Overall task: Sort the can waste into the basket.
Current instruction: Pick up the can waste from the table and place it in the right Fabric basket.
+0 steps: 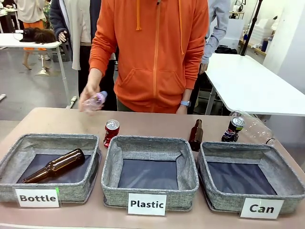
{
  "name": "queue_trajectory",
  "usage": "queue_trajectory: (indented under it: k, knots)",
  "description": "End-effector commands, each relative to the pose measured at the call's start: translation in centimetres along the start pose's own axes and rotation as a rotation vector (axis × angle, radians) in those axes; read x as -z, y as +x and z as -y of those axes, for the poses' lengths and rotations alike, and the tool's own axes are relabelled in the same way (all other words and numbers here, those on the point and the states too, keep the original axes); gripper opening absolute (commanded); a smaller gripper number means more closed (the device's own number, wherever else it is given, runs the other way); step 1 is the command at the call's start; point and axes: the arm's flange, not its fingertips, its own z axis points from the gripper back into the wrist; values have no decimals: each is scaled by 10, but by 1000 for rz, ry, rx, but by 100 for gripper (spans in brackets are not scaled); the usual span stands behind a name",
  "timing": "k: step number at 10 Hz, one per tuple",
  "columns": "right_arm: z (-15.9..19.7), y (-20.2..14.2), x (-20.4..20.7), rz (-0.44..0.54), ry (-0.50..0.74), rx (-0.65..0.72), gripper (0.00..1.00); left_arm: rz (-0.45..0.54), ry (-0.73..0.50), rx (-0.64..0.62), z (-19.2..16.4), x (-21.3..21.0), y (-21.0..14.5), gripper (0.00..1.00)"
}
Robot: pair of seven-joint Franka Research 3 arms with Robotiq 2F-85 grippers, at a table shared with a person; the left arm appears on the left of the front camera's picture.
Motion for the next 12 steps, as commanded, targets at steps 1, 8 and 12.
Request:
queue_trajectory:
  k: [1, 8, 12]
  knots:
    - [0, 2, 0, 16, 23, -28, 100, -18, -23, 49, -1, 7, 16, 100]
    - [0, 2, 0, 16, 23, -28, 100, -303, -136, 74, -46, 132, 131, 100]
    - [0, 2, 0, 16, 23, -28, 100, -609, -164, 74, -65, 264, 168, 100]
